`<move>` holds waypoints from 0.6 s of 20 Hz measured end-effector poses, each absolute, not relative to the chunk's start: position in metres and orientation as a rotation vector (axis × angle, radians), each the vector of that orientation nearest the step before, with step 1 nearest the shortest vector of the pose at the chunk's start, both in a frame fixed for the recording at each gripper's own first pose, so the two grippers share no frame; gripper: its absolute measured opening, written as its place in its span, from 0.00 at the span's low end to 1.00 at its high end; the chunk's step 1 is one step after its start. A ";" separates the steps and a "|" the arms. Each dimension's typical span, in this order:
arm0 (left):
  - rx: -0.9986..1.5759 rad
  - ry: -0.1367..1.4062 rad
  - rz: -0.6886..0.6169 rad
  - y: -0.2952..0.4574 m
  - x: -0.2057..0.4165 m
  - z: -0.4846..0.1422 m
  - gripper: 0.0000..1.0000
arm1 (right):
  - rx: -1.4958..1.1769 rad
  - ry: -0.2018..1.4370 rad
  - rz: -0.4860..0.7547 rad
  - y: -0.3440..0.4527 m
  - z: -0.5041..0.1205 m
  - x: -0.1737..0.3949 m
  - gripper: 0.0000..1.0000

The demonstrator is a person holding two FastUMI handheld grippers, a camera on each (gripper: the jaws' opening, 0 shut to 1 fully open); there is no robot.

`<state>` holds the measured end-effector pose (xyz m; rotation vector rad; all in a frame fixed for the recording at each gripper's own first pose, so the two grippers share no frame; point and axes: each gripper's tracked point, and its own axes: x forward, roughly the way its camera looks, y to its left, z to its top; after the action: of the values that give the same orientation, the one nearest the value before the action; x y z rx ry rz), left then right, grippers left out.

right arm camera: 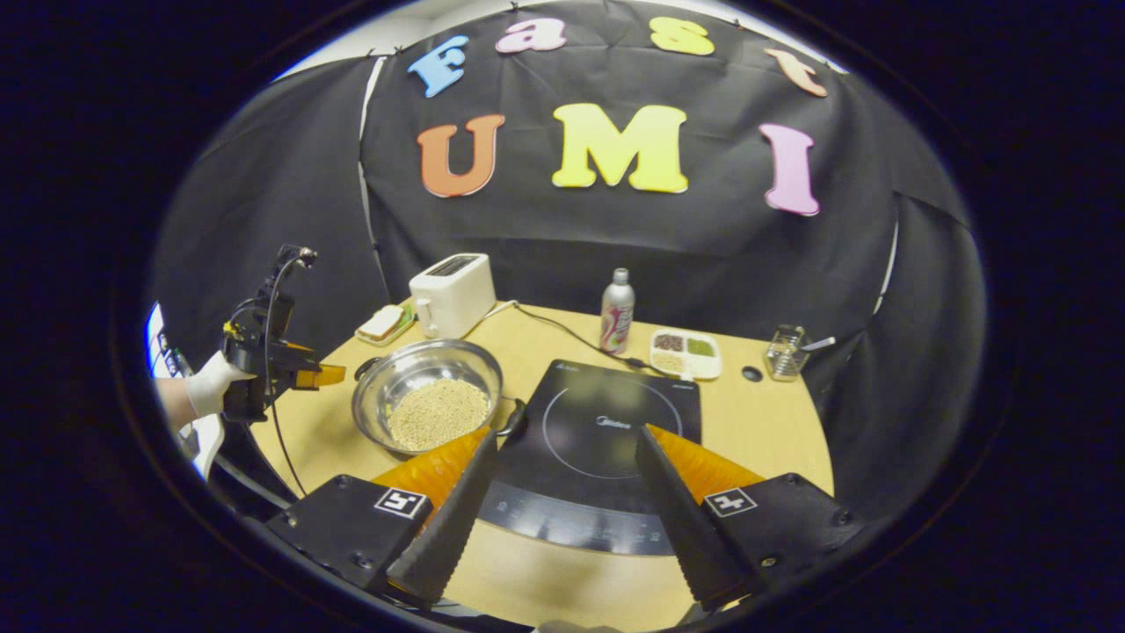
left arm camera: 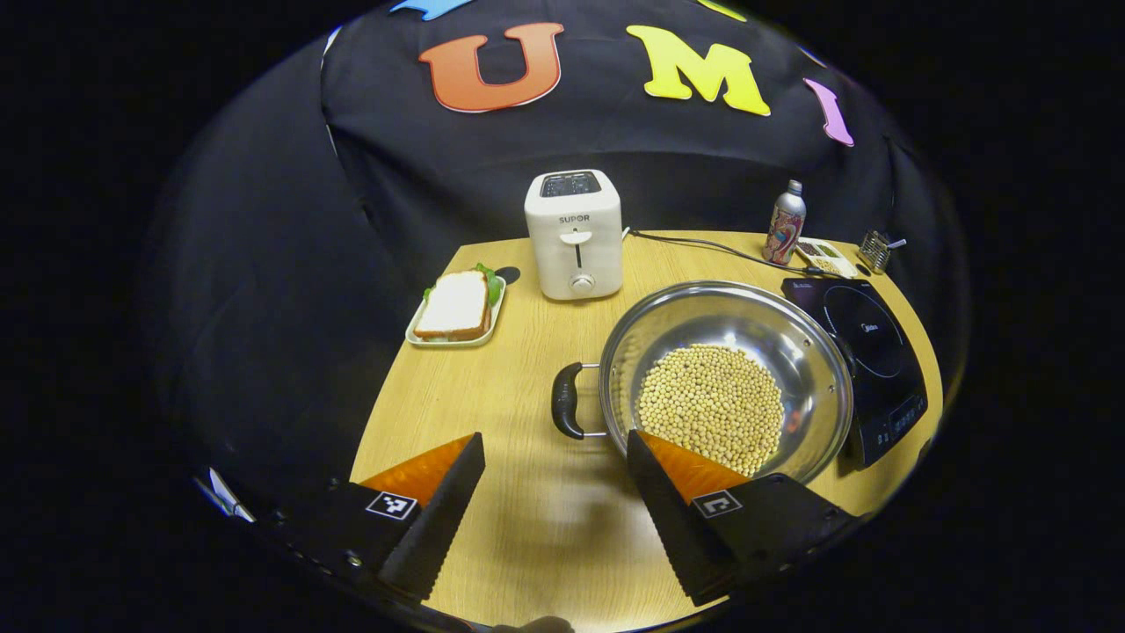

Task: First push the handle of the pot to place it horizontally, then grasp the pot with both hands and set it on the induction cooktop.

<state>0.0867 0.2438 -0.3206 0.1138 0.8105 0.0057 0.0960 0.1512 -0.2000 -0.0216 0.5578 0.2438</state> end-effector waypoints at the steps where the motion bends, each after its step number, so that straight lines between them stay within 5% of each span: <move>1: 0.109 0.815 0.002 0.241 0.089 -0.322 0.97 | -0.017 0.582 0.261 0.161 -0.209 0.106 1.00; 6: 0.131 0.823 0.002 0.243 0.119 -0.341 0.97 | 0.002 0.749 0.308 0.221 -0.277 0.158 1.00; 12: 0.131 0.891 -0.022 0.235 0.147 -0.372 0.97 | 0.073 0.911 0.204 0.241 -0.336 0.203 0.95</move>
<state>0.1473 0.2349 -0.3717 0.1305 0.8912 -0.0216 0.2029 0.2406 -0.3358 0.0733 0.9108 0.2045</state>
